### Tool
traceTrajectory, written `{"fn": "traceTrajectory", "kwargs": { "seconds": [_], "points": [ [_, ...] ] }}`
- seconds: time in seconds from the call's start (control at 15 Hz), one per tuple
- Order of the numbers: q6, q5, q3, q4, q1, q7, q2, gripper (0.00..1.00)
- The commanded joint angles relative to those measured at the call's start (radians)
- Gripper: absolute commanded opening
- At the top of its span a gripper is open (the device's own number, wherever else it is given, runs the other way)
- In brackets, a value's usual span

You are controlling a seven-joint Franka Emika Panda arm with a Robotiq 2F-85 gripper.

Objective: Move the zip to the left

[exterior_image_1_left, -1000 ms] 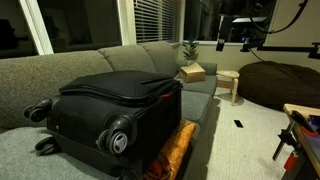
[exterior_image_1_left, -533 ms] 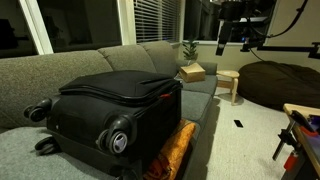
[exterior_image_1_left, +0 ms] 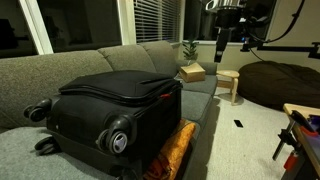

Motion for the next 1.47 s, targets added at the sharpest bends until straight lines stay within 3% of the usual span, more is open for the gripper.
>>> {"fn": "traceTrajectory", "kwargs": {
  "seconds": [0.0,0.47,0.87,1.4],
  "points": [
    [0.013,0.091,0.006,0.042,0.008,-0.087,0.083,1.0],
    [0.064,0.226,0.032,0.112,-0.036,-0.232,0.214,1.0],
    [0.097,0.34,0.062,0.204,-0.12,-0.38,0.349,1.0],
    [0.083,0.365,0.144,0.33,-0.225,-0.477,0.482,1.0]
  ]
}}
